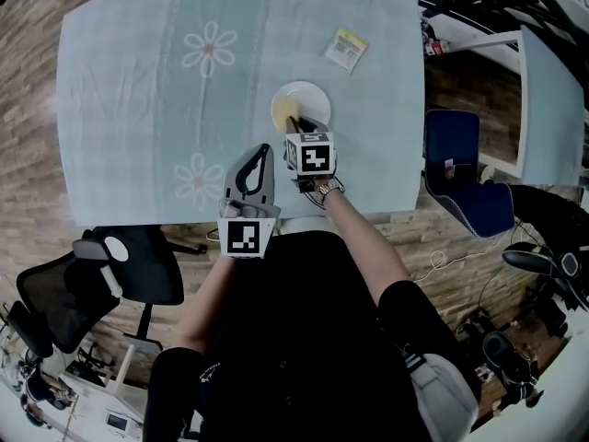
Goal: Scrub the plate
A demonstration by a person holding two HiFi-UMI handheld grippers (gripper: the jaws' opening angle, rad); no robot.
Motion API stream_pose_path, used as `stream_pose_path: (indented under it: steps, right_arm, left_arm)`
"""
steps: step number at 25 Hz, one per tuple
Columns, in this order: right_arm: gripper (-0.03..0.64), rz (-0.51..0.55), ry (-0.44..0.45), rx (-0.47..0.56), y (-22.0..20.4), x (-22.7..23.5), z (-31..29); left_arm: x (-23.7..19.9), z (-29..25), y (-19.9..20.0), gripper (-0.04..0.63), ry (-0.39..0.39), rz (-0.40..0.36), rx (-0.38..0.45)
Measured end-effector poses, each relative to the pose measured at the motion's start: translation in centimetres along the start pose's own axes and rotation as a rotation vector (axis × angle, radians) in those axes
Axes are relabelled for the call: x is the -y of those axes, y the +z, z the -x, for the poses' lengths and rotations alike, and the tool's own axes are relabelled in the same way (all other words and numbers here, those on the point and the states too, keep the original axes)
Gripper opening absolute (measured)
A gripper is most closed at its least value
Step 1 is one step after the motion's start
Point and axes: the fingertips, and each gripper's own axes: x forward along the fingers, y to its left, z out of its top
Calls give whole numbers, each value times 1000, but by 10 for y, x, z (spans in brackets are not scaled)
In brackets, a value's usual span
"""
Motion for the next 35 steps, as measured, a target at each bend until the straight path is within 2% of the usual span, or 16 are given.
stream_pose_path:
  steps: [10, 15, 21, 35]
  right_arm:
    - [51, -11, -41, 0, -6, 30, 4]
    - [52, -15, -58, 3, -8, 42, 9]
    - [52, -25, -80, 14, -10, 57, 16]
    - [52, -66, -122, 50, -8, 99, 38]
  left_arm:
    - [17, -9, -4, 12, -27, -10, -21]
    - [26, -13, -3, 12, -55, -47, -6]
    - [37, -15, -4, 12, -60, -21, -17]
    - [70, -22, -9, 12, -107, -47, -34]
